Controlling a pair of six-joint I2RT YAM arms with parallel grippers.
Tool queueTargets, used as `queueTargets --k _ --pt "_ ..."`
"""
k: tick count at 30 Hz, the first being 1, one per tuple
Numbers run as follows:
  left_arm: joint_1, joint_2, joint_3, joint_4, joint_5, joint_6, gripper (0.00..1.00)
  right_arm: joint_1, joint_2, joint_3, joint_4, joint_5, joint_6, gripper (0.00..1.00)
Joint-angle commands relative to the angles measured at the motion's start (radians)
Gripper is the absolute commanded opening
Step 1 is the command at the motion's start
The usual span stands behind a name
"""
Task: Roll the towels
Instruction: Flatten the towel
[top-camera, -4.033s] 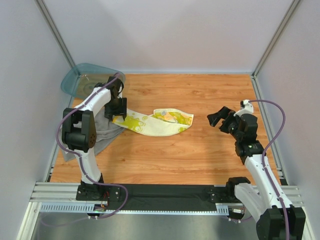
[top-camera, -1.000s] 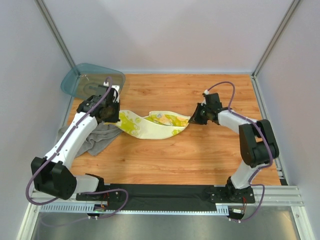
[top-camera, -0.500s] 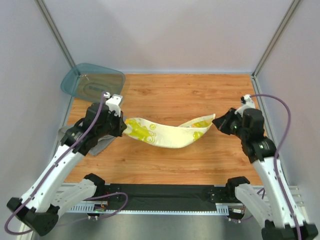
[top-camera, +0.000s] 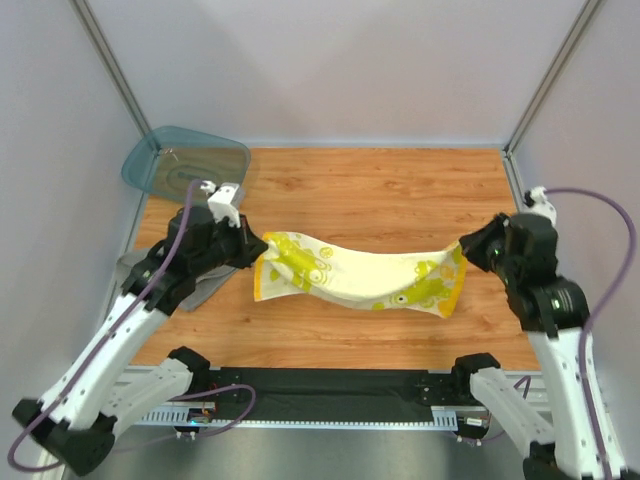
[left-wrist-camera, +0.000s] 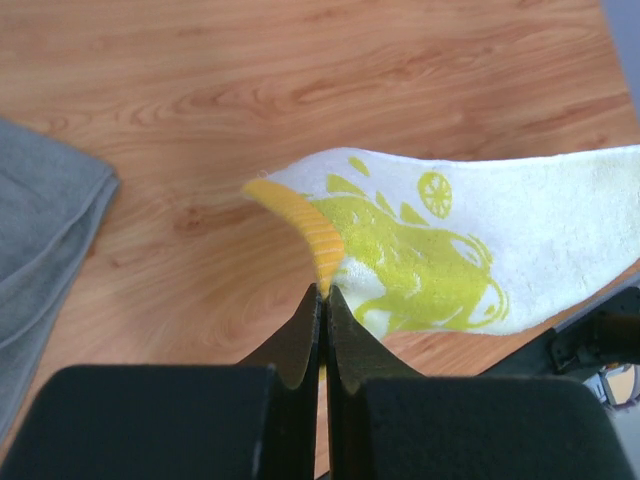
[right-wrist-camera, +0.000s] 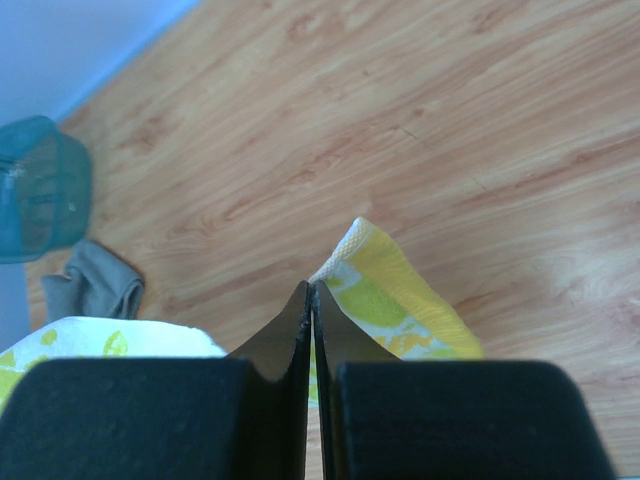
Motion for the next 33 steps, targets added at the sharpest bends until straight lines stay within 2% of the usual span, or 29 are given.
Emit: queueTargets --k 1,2,3,4,5,7,8,9,10,11,13,14,20,24,25,26,27,29,31,33 --pt "0.071 0.272 0.135 0.040 -0.033 -0.065 0.00 0.001 0.283 0.107 0.095 0.027 -0.005 0.00" --pt "0.097 0.426 0.180 0.026 -0.015 -0.068 0.00 -0.005 0.433 0.153 0.095 0.038 -0.023 0.00" --pt "0.146 0.510 0.234 0.002 0.002 -0.072 0.09 -0.005 0.513 0.202 0.070 0.053 -0.032 0.06" --pt "0.166 0.594 0.347 -0.058 0.041 -0.070 0.23 -0.011 0.588 0.315 0.049 0.070 -0.036 0.21" --pt "0.185 0.739 0.404 -0.092 0.068 -0.059 0.47 -0.031 0.732 0.366 0.000 0.085 -0.039 0.25" --pt "0.211 0.840 0.520 -0.164 0.085 -0.047 0.57 -0.064 0.845 0.470 -0.058 0.073 -0.029 0.28" --pt "0.213 0.881 0.539 -0.179 0.065 -0.046 0.68 -0.090 0.897 0.516 -0.068 0.054 -0.029 0.32" --pt "0.216 0.882 0.542 -0.182 0.031 -0.047 0.74 -0.098 0.899 0.520 -0.062 0.052 -0.037 0.41" --pt "0.216 0.873 0.523 -0.172 0.013 -0.049 0.79 -0.107 0.896 0.520 -0.060 0.072 -0.040 0.61" --pt "0.217 0.832 0.503 -0.166 -0.006 -0.064 0.85 -0.106 0.861 0.497 -0.045 0.084 -0.048 0.69" --pt "0.219 0.761 0.436 -0.149 -0.044 -0.076 0.86 -0.106 0.783 0.447 -0.019 0.089 -0.068 0.80" --pt "0.219 0.735 0.412 -0.149 -0.053 -0.081 0.86 -0.106 0.755 0.387 0.004 0.092 -0.072 0.81" --pt "0.207 0.559 0.168 -0.057 -0.075 -0.102 0.83 -0.106 0.510 0.069 0.134 0.004 -0.079 0.82" --pt "0.203 0.526 0.067 0.014 -0.057 -0.107 0.81 -0.106 0.385 -0.199 0.214 -0.039 -0.077 0.82" --pt "0.203 0.535 0.059 0.029 -0.040 -0.107 0.80 -0.107 0.356 -0.239 0.248 -0.089 -0.077 0.79" --pt "0.202 0.541 0.053 0.046 -0.011 -0.108 0.79 -0.107 0.352 -0.271 0.307 -0.111 -0.075 0.76" --pt "0.199 0.553 0.056 0.066 -0.006 -0.113 0.78 -0.107 0.353 -0.308 0.332 -0.150 -0.080 0.67" --pt "0.188 0.590 0.067 0.078 0.005 -0.122 0.77 -0.106 0.399 -0.309 0.363 -0.239 -0.098 0.62" --pt "0.179 0.619 0.088 0.086 0.016 -0.127 0.76 -0.107 0.471 -0.281 0.345 -0.241 -0.115 0.62" --pt "0.165 0.633 0.107 0.080 0.020 -0.128 0.75 -0.107 0.511 -0.270 0.273 -0.183 -0.132 0.66"
